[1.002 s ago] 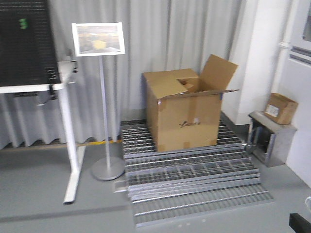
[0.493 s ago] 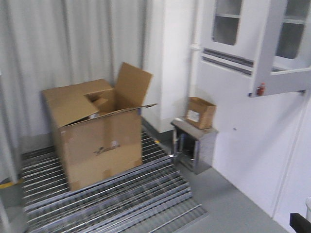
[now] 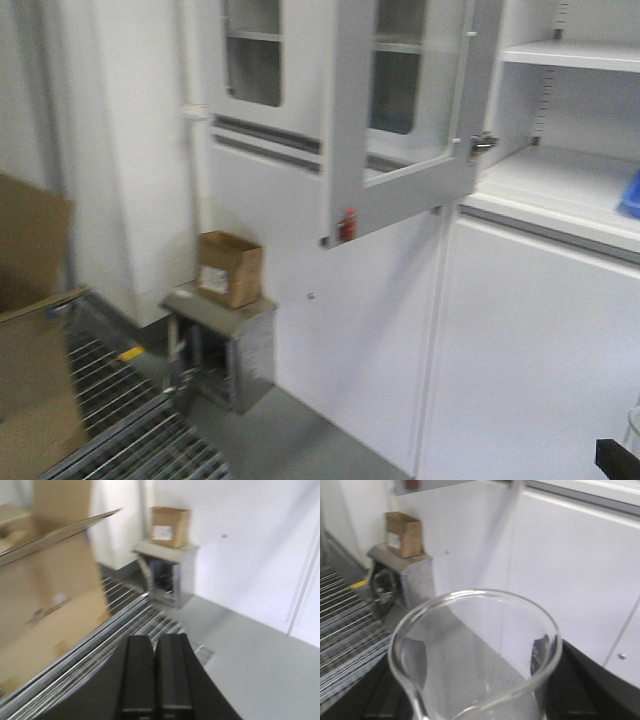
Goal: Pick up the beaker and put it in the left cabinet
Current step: 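Drive the base across the lab to the open white cabinet, then align the base facing the blue tray on the cabinet shelf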
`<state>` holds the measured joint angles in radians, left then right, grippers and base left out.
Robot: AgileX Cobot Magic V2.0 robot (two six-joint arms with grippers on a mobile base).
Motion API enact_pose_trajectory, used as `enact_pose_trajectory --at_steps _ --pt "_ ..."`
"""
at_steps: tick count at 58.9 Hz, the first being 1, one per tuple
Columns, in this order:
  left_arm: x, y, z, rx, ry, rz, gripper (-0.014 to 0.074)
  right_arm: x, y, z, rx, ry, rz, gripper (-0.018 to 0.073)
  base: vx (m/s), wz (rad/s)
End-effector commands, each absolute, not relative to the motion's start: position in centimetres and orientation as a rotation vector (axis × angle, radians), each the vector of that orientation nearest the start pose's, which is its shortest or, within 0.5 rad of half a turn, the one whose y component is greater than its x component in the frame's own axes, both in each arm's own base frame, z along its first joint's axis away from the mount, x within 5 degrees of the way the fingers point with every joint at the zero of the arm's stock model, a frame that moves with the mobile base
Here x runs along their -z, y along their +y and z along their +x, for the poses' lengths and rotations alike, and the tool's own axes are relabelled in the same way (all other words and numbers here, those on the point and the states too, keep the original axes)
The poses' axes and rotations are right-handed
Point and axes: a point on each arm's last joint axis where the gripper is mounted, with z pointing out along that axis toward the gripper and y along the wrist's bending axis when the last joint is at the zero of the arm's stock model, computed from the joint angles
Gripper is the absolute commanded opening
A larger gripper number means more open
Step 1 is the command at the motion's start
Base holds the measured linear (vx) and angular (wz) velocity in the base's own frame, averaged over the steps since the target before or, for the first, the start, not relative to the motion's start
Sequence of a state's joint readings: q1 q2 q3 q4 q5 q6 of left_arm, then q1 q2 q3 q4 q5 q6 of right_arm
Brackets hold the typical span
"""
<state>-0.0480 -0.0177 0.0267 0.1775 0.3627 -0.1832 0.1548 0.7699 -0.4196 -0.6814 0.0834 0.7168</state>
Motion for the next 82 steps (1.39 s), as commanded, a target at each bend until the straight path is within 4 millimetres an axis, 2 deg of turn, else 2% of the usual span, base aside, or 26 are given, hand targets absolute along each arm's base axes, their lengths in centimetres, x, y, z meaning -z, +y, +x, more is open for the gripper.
enact_pose_trajectory --at_steps 1,38,82 --pt "-18.53 0.18 5.34 0.004 1.750 -0.002 0.0004 -29.06 2.29 15.94 -0.111 1.806 -0.110 -0.0001 0.47 -0.62" --pt "-18.53 0.18 5.34 0.004 1.750 -0.002 0.0004 -29.06 2.29 15.94 -0.111 1.806 -0.110 -0.0001 0.42 -0.66" --pt "-18.53 0.18 5.34 0.004 1.750 -0.002 0.0004 -29.02 2.29 15.98 -0.110 1.808 -0.110 -0.0001 0.39 -0.33"
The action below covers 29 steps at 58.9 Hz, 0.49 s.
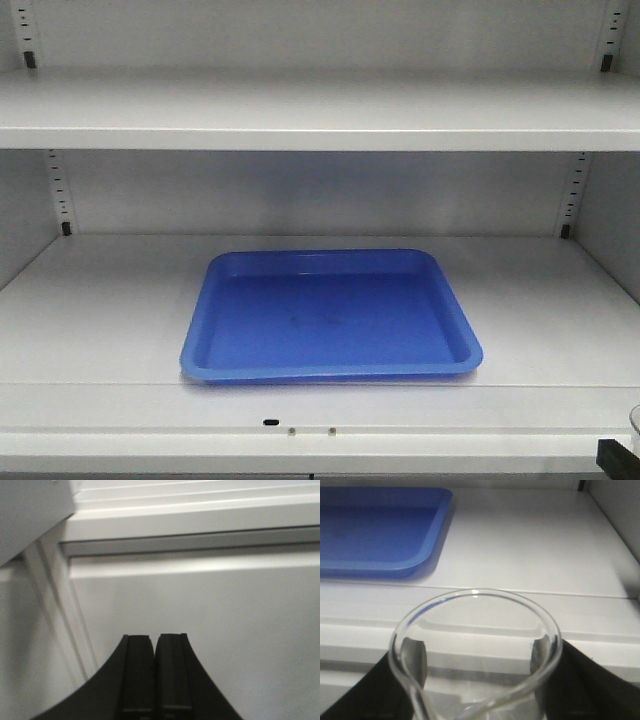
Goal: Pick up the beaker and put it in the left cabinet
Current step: 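Align the base facing the blue tray on the cabinet shelf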
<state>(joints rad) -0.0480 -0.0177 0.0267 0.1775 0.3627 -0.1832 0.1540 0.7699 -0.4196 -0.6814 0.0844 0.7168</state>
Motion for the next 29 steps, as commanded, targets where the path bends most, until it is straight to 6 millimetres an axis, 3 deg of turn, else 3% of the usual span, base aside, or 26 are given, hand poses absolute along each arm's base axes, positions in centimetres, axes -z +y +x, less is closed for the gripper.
enact_pose_trajectory --at_steps 1,29 --pt "-18.53 0.18 5.34 0.004 1.750 -0.002 0.0004 -29.02 2.29 15.98 -0.110 1.808 -0.110 -0.0001 0.27 -0.26" --pt "-18.53 0.18 5.34 0.004 1.750 -0.002 0.0004 -29.02 2.29 15.98 -0.110 1.808 -0.110 -0.0001 0.15 -0.12"
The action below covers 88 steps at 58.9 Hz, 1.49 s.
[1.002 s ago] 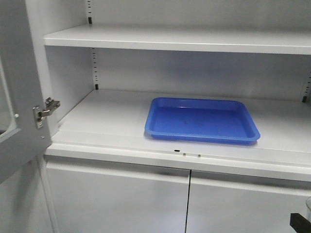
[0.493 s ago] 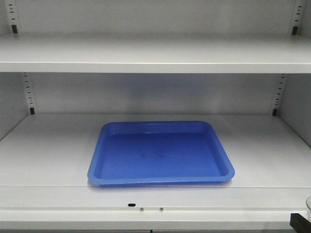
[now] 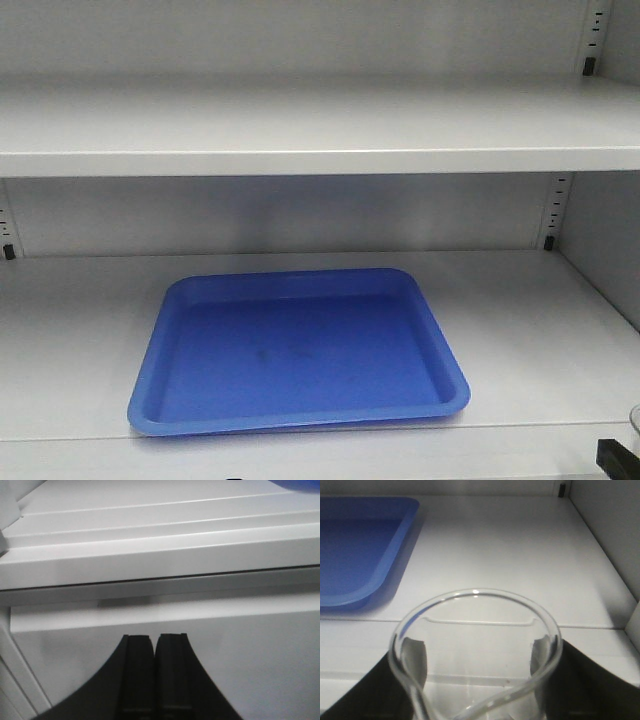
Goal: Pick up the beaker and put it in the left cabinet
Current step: 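Align the base facing the blue tray on the cabinet shelf, then extend the right arm carrying the beaker over the blue tray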
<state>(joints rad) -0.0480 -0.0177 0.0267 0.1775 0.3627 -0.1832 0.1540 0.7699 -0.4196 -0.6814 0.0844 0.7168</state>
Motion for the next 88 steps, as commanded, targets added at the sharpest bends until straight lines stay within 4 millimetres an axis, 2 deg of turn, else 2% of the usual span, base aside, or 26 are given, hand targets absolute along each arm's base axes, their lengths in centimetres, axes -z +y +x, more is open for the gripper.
enact_pose_trajectory --at_steps 1,23,34,40,53,60,72,77,88 --pt "-18.5 0.2 5.3 0.004 1.750 -0.002 0.0004 -29.0 2.3 16.0 -0.110 1.808 -0.110 -0.0001 0.06 -0.03" --pt "-18.5 0.2 5.3 0.004 1.750 -0.002 0.0004 -29.3 2.5 16.0 -0.136 1.775 -0.127 -0.0001 0.02 -0.02" --pt "-18.5 0.2 5.3 0.004 1.750 -0.002 0.0004 -30.6 4.8 17.5 -0.347 1.574 -0.261 -0.0001 0.00 0.00" --pt "-18.5 0.2 5.3 0.004 1.750 -0.002 0.0004 -31.2 5.9 19.7 -0.444 1.507 -0.306 -0.0001 0.00 0.00" --pt "-18.5 0.2 5.3 0.004 1.750 -0.002 0.0004 -31.3 8.1 26.4 -0.546 1.466 -0.411 -0.0001 0.00 0.00" --pt "-18.5 0.2 5.3 0.004 1.750 -0.002 0.0004 -30.6 10.4 29.7 -0.590 1.466 -0.522 -0.0001 0.00 0.00" --pt "-18.5 0.2 5.3 0.004 1.750 -0.002 0.0004 -30.0 15.0 33.9 -0.656 1.446 -0.626 -0.0001 0.00 0.00" --pt "-18.5 0.2 5.3 0.004 1.750 -0.002 0.0004 -29.0 16.9 35.6 -0.674 1.460 -0.650 -0.0001 0.00 0.00" --pt "-18.5 0.2 5.3 0.004 1.750 -0.002 0.0004 -27.9 19.7 38.4 -0.672 1.477 -0.674 0.0008 0.00 0.00"
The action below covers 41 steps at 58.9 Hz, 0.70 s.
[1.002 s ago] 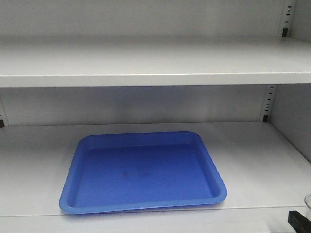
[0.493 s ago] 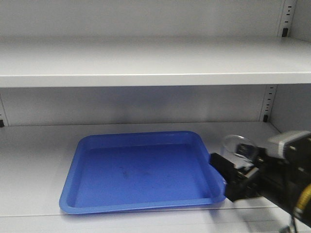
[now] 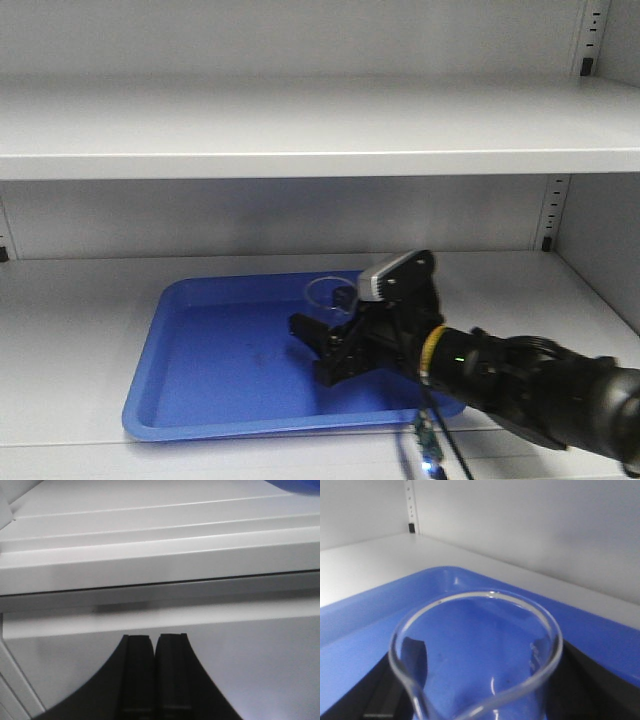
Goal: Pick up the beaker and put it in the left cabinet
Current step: 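Extend the right arm carrying the beaker over the blue tray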
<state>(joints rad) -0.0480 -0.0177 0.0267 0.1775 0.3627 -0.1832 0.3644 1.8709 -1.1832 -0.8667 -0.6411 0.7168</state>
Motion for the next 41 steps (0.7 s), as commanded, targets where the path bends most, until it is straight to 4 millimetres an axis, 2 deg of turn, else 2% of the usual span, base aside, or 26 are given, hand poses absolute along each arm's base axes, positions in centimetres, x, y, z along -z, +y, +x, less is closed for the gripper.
enact_pose_trajectory --at_steps 1,8,16,34,41 --pt "-18.5 0.2 5.3 0.004 1.750 -0.002 0.0004 -27.8 19.9 38.5 -0.670 1.478 -0.675 0.0010 0.00 0.00" --pt "-18.5 0.2 5.3 0.004 1.750 -0.002 0.0004 -27.9 20.9 39.5 -0.654 1.481 -0.680 0.0060 0.00 0.00" --pt "-18.5 0.2 5.3 0.004 1.750 -0.002 0.0004 -28.0 20.9 39.7 -0.644 1.486 -0.672 0.0150 0.00 0.00" --pt "-18.5 0.2 5.3 0.004 1.750 -0.002 0.0004 -27.8 20.8 39.7 -0.639 1.508 -0.662 0.0492 0.00 0.00" --pt "-18.5 0.2 5.3 0.004 1.750 -0.002 0.0004 -27.7 20.7 39.8 -0.631 1.521 -0.652 0.0589 0.00 0.00"
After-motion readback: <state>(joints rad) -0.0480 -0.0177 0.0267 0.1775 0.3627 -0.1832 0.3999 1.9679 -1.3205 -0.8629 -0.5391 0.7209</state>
